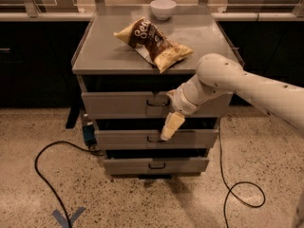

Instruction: Open top drawer

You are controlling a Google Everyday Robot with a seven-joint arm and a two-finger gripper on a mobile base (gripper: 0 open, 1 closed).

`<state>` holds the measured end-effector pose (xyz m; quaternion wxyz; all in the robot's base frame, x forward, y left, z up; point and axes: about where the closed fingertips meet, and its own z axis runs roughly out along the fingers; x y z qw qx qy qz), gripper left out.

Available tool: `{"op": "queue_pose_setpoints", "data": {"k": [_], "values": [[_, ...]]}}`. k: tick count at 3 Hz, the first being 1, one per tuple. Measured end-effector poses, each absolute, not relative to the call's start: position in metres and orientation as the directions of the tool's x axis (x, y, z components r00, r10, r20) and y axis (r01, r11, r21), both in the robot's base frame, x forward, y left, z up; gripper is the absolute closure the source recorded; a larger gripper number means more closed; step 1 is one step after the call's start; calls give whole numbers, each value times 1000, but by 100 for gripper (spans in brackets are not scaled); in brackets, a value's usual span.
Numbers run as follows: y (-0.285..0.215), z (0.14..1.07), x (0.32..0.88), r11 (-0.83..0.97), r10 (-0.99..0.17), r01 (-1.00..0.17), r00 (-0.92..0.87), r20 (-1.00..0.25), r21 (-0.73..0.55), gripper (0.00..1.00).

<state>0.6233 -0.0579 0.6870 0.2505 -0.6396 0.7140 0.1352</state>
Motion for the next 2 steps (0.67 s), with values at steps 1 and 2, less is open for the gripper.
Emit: {"op": "queue_pose_setpoints", "data": {"k": [1, 2], "values": [[-66, 691, 653, 196, -850, -965, -78, -521, -174, 0], [-71, 692, 674, 218, -854, -955, -86, -513, -203, 0]]}}
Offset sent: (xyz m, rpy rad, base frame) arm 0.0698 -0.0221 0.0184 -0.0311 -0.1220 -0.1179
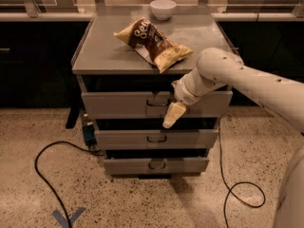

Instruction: Open top drawer

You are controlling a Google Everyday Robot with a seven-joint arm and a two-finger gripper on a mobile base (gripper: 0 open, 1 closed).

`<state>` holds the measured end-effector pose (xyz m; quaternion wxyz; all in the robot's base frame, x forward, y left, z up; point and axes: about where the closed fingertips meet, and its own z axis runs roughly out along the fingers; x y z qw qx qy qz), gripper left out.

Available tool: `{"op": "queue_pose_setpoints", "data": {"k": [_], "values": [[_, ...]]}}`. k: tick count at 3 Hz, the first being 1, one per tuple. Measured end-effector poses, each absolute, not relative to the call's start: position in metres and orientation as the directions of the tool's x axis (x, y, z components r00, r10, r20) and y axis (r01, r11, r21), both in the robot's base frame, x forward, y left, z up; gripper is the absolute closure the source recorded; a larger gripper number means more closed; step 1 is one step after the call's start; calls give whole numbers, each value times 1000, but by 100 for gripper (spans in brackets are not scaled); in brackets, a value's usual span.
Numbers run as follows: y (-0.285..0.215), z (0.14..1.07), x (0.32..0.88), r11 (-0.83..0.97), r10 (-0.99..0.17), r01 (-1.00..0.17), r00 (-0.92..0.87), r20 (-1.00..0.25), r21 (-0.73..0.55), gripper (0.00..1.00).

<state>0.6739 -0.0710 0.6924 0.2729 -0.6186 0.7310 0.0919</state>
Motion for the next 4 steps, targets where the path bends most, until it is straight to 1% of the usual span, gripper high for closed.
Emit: {"op": "queue_pose_setpoints", "data": {"k": [1, 2, 4], "values": [[-72, 685, 678, 211, -861, -959, -91, -500, -190, 0], [-65, 655, 671, 149, -876, -983, -80, -476, -109, 0], [-60, 658, 659, 112, -880, -992, -69, -470, -64, 0]]}}
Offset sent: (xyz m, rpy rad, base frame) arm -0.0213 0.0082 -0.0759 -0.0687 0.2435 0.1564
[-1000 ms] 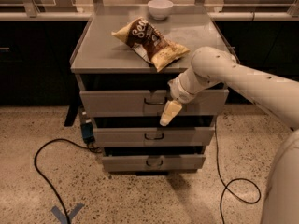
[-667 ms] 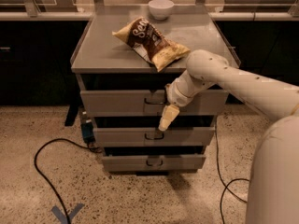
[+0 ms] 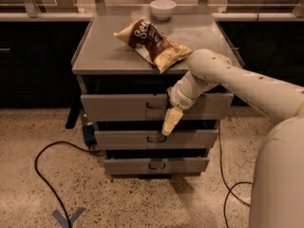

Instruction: Open top drawer

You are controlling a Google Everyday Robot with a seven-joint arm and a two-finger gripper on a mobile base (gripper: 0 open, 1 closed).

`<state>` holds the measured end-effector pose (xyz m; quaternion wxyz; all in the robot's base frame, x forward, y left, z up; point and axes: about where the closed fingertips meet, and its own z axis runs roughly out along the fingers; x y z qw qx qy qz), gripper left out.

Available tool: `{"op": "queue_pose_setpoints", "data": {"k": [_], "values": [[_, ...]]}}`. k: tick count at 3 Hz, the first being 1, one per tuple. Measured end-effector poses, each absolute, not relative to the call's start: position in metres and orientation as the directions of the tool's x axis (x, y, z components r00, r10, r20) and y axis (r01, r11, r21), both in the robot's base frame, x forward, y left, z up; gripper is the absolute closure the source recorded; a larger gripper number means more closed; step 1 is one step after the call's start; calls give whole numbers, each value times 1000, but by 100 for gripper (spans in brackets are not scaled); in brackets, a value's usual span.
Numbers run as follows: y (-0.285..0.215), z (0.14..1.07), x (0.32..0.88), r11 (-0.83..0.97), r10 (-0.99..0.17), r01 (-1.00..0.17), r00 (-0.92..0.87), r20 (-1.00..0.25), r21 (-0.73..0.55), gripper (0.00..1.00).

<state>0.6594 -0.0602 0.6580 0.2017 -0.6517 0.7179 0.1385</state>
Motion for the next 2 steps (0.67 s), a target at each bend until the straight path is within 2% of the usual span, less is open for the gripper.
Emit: {"op": "queue_pose_setpoints", "data": {"k": [2], "values": [[-59, 658, 657, 124, -883, -992, -93, -461, -37, 0]]}}
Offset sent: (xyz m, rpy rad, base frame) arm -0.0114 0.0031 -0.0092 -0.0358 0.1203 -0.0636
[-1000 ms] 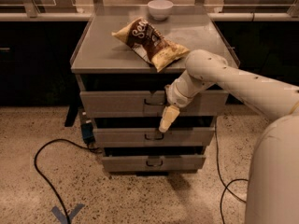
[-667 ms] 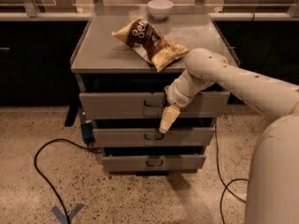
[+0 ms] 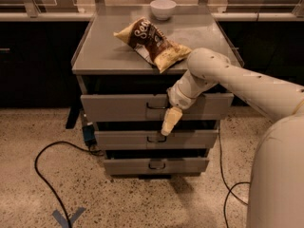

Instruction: Open top drawer

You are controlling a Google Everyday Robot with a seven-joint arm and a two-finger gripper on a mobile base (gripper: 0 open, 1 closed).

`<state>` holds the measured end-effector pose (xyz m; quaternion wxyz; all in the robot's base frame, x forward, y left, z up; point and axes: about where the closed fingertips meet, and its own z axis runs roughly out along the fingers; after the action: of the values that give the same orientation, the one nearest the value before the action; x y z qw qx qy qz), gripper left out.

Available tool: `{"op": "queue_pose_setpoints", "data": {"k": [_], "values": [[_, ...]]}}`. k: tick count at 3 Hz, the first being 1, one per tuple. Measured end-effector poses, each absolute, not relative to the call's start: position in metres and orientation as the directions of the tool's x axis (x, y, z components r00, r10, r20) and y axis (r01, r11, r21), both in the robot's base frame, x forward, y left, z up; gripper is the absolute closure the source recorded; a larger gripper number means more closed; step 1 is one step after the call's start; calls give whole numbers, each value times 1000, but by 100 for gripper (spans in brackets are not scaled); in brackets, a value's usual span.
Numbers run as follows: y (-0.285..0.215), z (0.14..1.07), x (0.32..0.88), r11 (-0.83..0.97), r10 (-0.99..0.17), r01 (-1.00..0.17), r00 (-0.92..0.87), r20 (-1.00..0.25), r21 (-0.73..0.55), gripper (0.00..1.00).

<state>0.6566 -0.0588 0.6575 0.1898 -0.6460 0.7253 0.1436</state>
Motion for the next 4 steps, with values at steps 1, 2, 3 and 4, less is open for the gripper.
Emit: {"op": "queue_pose_setpoints", "data": {"k": [1, 2, 3, 4], "values": [[-60, 660, 648, 134, -881, -991, -117, -458, -4, 0], [-63, 662, 635, 150, -875, -988, -151, -459, 39, 0], [-63, 662, 636, 151, -875, -988, -153, -459, 41, 0], [-62, 650, 618, 145, -873, -984, -175, -454, 100, 0]]}}
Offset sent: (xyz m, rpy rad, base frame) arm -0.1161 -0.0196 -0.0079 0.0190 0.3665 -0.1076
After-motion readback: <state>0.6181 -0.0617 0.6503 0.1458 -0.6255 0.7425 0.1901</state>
